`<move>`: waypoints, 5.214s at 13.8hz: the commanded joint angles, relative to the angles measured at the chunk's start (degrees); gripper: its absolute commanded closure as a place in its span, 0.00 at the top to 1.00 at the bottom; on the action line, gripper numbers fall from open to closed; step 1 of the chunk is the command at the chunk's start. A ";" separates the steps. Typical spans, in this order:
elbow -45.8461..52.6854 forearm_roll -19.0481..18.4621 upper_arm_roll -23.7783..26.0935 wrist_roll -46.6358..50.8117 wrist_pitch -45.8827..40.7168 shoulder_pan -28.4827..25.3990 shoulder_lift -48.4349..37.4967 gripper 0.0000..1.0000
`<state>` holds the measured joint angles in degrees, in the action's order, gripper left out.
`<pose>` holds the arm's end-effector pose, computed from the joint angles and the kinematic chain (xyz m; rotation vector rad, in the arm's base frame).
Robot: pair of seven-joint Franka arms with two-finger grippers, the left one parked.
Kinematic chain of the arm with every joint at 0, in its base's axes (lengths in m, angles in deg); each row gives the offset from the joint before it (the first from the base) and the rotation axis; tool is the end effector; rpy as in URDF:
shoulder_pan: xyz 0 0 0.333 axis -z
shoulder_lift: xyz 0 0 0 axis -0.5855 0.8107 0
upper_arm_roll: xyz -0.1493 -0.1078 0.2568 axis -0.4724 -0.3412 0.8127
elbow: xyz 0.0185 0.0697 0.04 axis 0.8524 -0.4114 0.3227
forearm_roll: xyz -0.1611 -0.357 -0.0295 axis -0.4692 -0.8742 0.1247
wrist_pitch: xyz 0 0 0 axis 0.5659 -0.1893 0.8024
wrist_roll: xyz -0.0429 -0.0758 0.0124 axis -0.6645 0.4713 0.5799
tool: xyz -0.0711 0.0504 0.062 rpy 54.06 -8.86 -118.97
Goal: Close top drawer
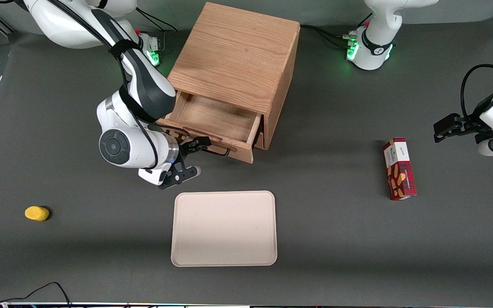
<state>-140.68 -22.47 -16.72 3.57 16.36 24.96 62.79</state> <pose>0.5911 0.3021 0.3740 -2.8045 -0.4409 0.3872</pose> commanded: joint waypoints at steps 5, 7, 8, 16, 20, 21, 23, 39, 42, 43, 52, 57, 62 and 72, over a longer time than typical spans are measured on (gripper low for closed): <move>0.76 -3.11 1.02 -9.85 0.53 1.21 -0.52 1.00; 0.85 -3.81 1.02 -14.16 0.53 1.21 -0.87 1.00; 0.85 -4.16 1.11 -14.88 0.44 1.21 -1.04 1.00; 0.76 -4.25 2.42 -19.09 -1.05 1.39 -1.31 1.00; -0.03 -4.34 3.22 -19.63 -1.84 1.39 -2.27 1.00; -0.20 -4.25 3.65 -19.46 -1.93 1.39 -2.36 1.00; -0.64 -4.25 4.01 -19.11 -1.93 1.56 -2.71 1.00; -4.69 -4.34 9.63 -11.19 -1.31 2.18 -4.56 1.00; -5.65 -4.34 9.98 -11.11 -1.14 2.18 -5.17 1.00; -6.00 -4.34 10.68 -11.11 -0.96 2.18 -5.26 1.00; -7.24 -4.43 13.41 -9.00 -0.17 2.70 -5.35 1.00; -6.36 -4.43 13.67 -8.91 -0.78 3.40 -5.88 1.00; -1.19 -4.52 12.27 -8.91 -5.61 3.50 -7.28 1.00; 6.21 -11.37 -3.62 -4.62 -14.59 4.72 -17.57 1.00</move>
<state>-134.01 -32.36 -17.63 -4.85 2.43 29.31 46.46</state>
